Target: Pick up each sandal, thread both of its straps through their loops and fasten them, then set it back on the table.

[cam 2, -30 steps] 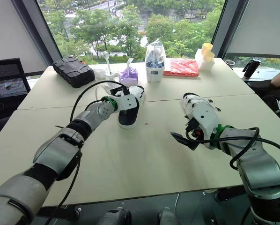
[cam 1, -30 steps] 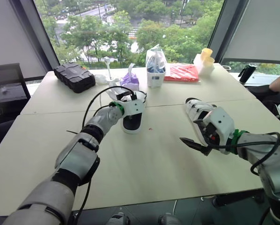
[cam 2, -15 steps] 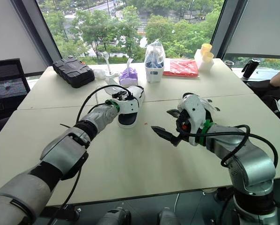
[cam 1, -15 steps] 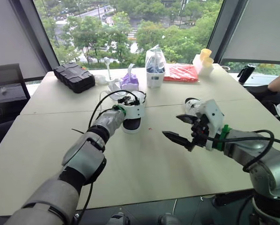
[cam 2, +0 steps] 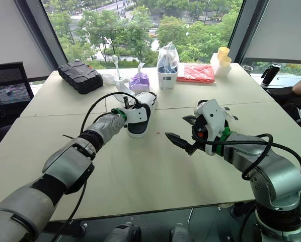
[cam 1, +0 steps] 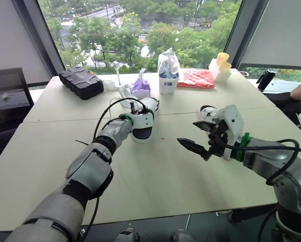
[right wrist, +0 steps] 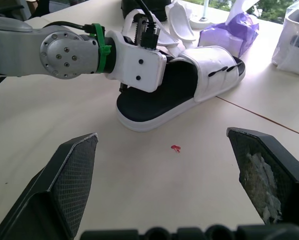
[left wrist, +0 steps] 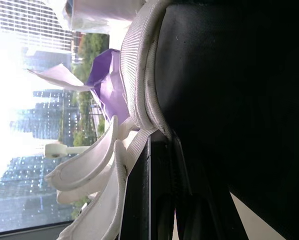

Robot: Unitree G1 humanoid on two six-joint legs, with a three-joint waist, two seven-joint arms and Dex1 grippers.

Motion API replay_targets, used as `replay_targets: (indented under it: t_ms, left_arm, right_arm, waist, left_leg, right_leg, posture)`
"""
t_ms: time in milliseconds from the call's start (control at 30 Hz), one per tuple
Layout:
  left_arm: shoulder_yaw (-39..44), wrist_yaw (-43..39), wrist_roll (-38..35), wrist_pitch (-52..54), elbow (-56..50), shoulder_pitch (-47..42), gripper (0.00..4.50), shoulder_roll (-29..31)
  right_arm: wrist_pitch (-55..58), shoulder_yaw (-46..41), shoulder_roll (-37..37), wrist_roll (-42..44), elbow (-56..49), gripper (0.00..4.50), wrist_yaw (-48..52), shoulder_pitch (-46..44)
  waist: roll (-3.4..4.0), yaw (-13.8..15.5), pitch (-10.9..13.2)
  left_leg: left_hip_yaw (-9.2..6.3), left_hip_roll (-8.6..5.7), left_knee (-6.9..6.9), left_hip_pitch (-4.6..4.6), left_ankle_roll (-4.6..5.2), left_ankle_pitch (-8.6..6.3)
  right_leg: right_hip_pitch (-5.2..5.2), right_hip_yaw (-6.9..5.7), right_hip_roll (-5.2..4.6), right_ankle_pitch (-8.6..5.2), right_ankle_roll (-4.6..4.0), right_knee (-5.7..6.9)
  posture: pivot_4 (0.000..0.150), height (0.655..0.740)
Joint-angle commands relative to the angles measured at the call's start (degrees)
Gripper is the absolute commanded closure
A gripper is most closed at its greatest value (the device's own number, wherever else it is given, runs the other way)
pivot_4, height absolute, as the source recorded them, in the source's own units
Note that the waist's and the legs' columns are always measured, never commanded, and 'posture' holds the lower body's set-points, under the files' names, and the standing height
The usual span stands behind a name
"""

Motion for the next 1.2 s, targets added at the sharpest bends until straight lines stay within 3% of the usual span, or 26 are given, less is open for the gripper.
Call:
replay_targets:
  t_ms: [33, 267, 400, 533, 700, 800, 900, 1033, 1200]
  left_arm:
    - [3.07, 2.01, -2.92, -7.88, -3.77, -1.10, 4.43, 2.05]
    - [7.47, -4.05, -7.94, -22.53, -8.57, 1.43, 4.43, 8.71]
    - [11.98, -20.31, -17.34, -27.53, -14.63, 7.46, 4.43, 12.50]
    - [16.72, -38.29, -30.88, -21.12, -28.10, 16.56, 4.43, 14.17]
    - [19.27, -50.92, -39.59, -12.77, -41.91, 25.56, 4.43, 17.28]
    - [18.59, -54.20, -38.49, -12.50, -42.98, 28.71, 4.43, 19.78]
    - [17.54, -51.19, -33.51, -14.43, -40.31, 28.48, 4.43, 20.94]
    - [13.74, -38.65, -19.96, -19.44, -34.20, 25.70, 3.13, 23.18]
    - [11.34, -35.04, -15.05, -23.03, -31.16, 25.45, 0.52, 24.32]
  right_arm:
    - [-1.70, -0.72, -1.28, 0.90, -1.24, 0.00, -0.39, 0.23]
    - [-3.24, 0.46, -2.03, 1.51, 0.07, 0.00, -0.10, 0.54]
    - [-4.62, 1.71, -2.64, 1.66, 1.21, 0.00, 0.60, 0.50]
    - [-6.10, 3.16, -2.94, 1.36, 2.79, 0.00, 0.97, -0.10]
    - [-7.53, 4.70, -3.23, 1.31, 4.14, 0.00, 1.41, -0.69]
    - [-8.27, 5.45, -3.26, 1.16, 4.88, 0.00, 1.62, -1.02]
    - [-8.79, 5.80, -3.37, 1.09, 5.37, 0.00, 1.65, -1.09]
    - [-9.35, 6.18, -3.51, 1.09, 5.59, 0.00, 1.37, -1.02]
    - [-9.34, 6.03, -3.65, 1.29, 5.45, 0.00, 0.98, -0.86]
  waist:
    - [0.00, 0.01, 0.00]
    - [0.00, -0.12, 0.00]
    - [0.04, -0.35, -0.02]
    - [0.05, -0.24, -0.02]
    - [0.04, -0.10, -0.01]
    - [0.10, -0.34, -0.05]
    - [0.10, -0.27, -0.05]
    - [0.10, -0.01, -0.05]
    - [0.14, -0.07, -0.09]
  left_leg:
    - [0.00, 0.00, 0.00, 0.00, 0.00, 0.00]
    - [0.06, 0.00, -0.02, -0.03, -0.01, -0.01]
    - [0.11, 0.01, -0.03, -0.03, 0.01, -0.02]
    - [0.11, 0.01, 0.01, -0.03, 0.01, -0.02]
    - [0.07, 0.01, 0.05, -0.06, 0.02, -0.02]
    - [0.08, 0.01, 0.05, -0.04, 0.02, -0.02]
    - [0.07, 0.03, 0.03, -0.01, 0.03, -0.02]
    - [0.07, 0.03, 0.07, 0.02, 0.03, -0.02]
    - [0.08, 0.02, 0.07, 0.18, 0.03, -0.02]
  right_leg:
    - [0.00, 0.00, -0.01, 0.00, 0.00, 0.00]
    - [-0.08, 0.02, -0.04, 0.01, 0.00, 0.00]
    - [-0.10, 0.05, -0.05, 0.01, -0.01, 0.00]
    - [-0.09, 0.05, -0.06, 0.03, -0.04, 0.00]
    - [-0.08, 0.06, -0.09, 0.04, -0.06, 0.00]
    - [-0.07, 0.08, -0.09, 0.05, -0.08, 0.00]
    - [-0.08, 0.08, -0.04, 0.06, -0.10, 0.01]
    - [-0.01, 0.07, -0.01, 0.06, -0.10, 0.02]
    - [0.13, 0.07, -0.01, 0.06, -0.09, 0.01]
  posture:
    - [0.150, 0.7400]
    - [0.150, 0.7400]
    - [0.150, 0.7400]
    - [0.150, 0.7400]
    - [0.150, 0.7400]
    - [0.150, 0.7400]
    - [0.150, 0.7400]
    - [0.150, 0.7400]
    - [0.150, 0.7400]
